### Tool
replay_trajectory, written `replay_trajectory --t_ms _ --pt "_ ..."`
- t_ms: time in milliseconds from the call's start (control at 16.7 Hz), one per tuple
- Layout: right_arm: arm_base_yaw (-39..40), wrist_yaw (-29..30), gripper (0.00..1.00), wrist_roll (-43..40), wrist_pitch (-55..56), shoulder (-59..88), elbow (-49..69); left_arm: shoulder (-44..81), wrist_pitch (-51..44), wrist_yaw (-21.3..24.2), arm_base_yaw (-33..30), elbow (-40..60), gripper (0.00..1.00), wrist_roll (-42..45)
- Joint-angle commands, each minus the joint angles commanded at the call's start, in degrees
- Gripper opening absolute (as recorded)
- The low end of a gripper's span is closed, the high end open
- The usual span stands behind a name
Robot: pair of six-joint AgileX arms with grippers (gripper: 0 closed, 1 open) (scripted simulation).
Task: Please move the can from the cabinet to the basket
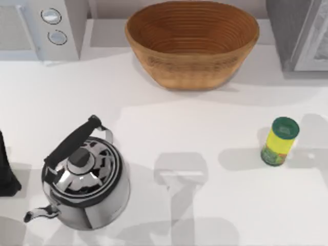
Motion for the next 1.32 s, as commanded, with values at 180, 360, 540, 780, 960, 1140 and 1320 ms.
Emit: replay_trajectory --t_ms 180,360,540,780,960,1140,1320 --pt "-2.3 -0.2 0.0 -0.4 5.9 -10.7 -14.7 0.0 0.0 0.0 0.0 0.0 1.0 0.0" --pt "-3.7 0.5 0.0 -0.8 10.1 -18.2 -24.1 0.0 0.0 0.0 0.0 0.0 1.0 0.0" --pt "-4.3 1.2 0.0 -1.0 12.0 -21.4 -28.0 0.0 0.0 0.0 0.0 0.0 1.0 0.0" --pt "-4.3 1.2 0.0 -1.1 12.0 -21.5 -28.1 0.0 0.0 0.0 0.0 0.0 1.0 0.0" --pt "-3.9 1.4 0.0 -0.9 12.0 -20.5 -28.1 0.0 0.0 0.0 0.0 0.0 1.0 0.0" --pt "-2.2 3.1 0.0 -1.0 13.7 -15.4 -24.2 0.0 0.0 0.0 0.0 0.0 1.0 0.0" --pt "0.9 6.3 0.0 -1.0 16.7 -5.0 -17.0 0.0 0.0 0.0 0.0 0.0 1.0 0.0"
